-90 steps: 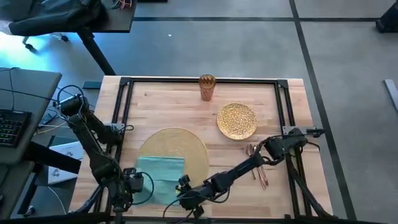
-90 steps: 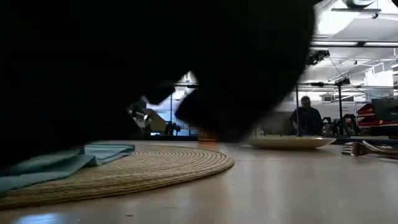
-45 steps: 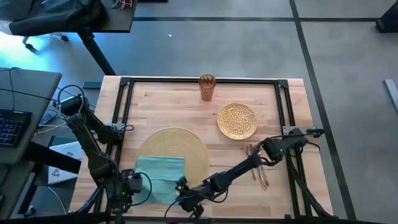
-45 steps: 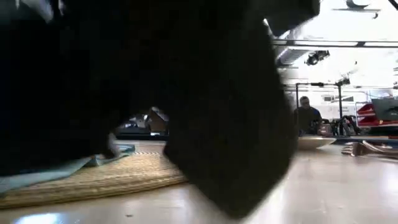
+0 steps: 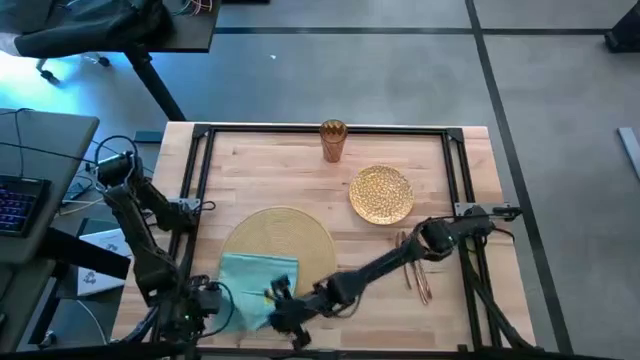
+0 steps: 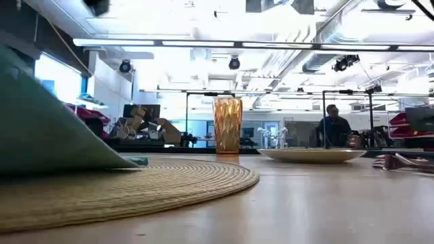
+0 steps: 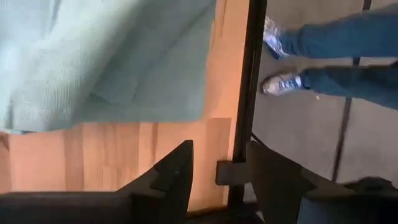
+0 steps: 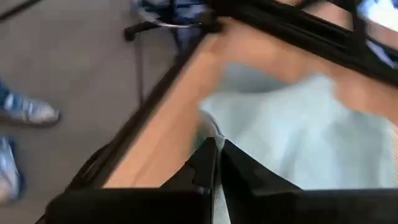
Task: Set table place
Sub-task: Fold the blue table napkin
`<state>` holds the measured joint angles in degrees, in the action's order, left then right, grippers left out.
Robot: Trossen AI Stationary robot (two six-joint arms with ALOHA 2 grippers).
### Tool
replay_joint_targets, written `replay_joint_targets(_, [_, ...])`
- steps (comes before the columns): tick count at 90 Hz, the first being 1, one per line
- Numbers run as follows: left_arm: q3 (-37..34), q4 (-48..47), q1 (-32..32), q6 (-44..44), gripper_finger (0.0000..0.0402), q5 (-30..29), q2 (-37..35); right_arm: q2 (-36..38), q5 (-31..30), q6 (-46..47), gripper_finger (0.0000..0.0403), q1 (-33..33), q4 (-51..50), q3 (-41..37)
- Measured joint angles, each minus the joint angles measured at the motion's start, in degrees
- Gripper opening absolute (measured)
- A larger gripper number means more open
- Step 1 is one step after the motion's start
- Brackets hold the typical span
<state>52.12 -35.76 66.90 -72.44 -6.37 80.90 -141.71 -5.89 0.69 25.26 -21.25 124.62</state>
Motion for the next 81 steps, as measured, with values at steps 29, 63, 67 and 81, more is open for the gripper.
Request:
replay_joint_targets(29, [-2.1,3.1,2.6,-3.2,0.0133,-15.2,4.0,-0.1,16.5,16.9,0.0,-4.1,-3.4,-0.2])
replay_joint_targets(63, [-3.1,8.7,2.0,3.5,0.0134,-14.2,15.8,0.4,18.7,23.9,0.0,-3.4,-5.7,4.5])
replay_joint_targets(67, [-2.4,8.1,1.7,3.6,0.0133,-13.7,16.2,0.4,18.5,23.9,0.0,-3.2,-6.5,4.5])
replay_joint_targets(81, [1.7,4.3,1.9,4.4,0.0124,-14.6,15.8,0.4,18.3,24.4,0.0,-2.7,-8.9,4.5])
